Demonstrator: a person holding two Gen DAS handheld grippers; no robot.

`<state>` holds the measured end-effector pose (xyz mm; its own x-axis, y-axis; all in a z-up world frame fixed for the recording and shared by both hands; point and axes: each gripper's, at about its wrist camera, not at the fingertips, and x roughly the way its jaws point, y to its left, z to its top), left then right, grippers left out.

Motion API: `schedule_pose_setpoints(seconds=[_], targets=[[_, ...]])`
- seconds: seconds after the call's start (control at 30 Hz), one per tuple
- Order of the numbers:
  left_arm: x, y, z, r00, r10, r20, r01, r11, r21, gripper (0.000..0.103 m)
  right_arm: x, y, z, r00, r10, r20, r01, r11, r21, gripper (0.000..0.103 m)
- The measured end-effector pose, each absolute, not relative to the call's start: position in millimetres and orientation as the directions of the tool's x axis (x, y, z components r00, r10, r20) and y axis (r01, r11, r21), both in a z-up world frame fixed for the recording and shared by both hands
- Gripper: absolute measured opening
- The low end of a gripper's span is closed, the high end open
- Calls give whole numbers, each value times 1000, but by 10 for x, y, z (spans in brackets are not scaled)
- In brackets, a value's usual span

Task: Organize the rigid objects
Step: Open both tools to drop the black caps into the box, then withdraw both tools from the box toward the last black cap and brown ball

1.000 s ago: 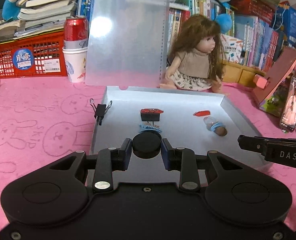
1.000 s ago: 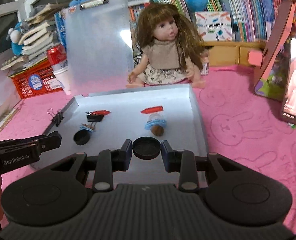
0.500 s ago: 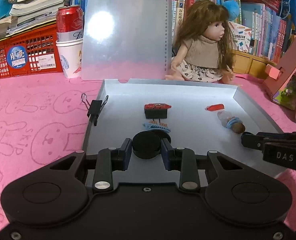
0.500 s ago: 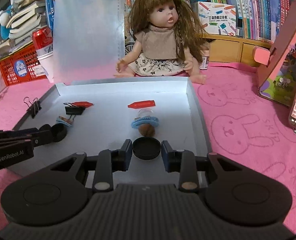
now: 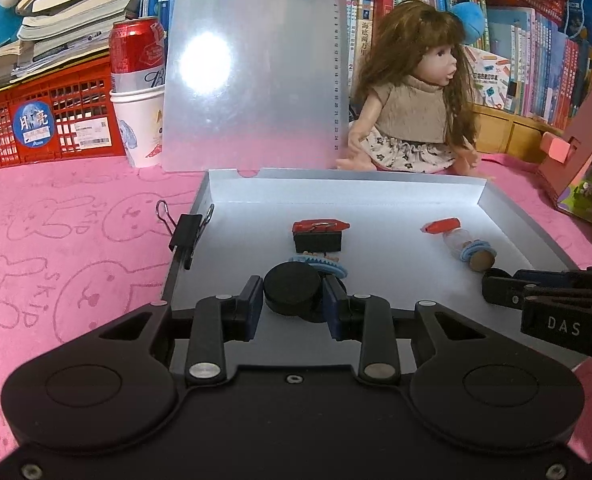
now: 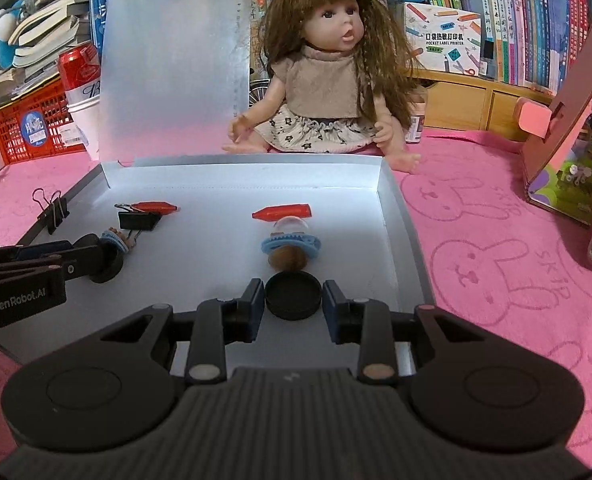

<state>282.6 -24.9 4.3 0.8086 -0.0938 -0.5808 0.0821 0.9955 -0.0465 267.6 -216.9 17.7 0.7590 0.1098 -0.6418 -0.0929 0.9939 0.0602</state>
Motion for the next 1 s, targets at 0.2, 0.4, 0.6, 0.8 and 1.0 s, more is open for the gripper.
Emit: schedule_pose_setpoints(seconds=[0.2, 0.4, 0.6, 0.8, 1.0], targets=[[2833, -232, 38, 804, -94, -587, 75, 996, -57, 31, 2667, -2165, 177, 763, 116, -636, -97, 993, 64, 46], [2787, -248, 68, 801, -106, -589, 87, 994, -61, 41, 2598, -2180, 243, 778, 127, -615, -105, 992, 71, 66], [2638, -292, 161, 817, -124, -563, 120, 992, -44, 50, 2519, -2200, 313, 787, 129, -604, -108, 992, 71, 72], [2450, -283, 266, 826, -154, -542, 150, 987, -52, 56, 2359, -2192, 393, 801, 132, -584, -129, 991, 48, 79], [2199, -277, 344, 828, -189, -528, 186, 981, -60, 59, 2135, -2155, 476, 809, 145, -570, -163, 986, 19, 81]])
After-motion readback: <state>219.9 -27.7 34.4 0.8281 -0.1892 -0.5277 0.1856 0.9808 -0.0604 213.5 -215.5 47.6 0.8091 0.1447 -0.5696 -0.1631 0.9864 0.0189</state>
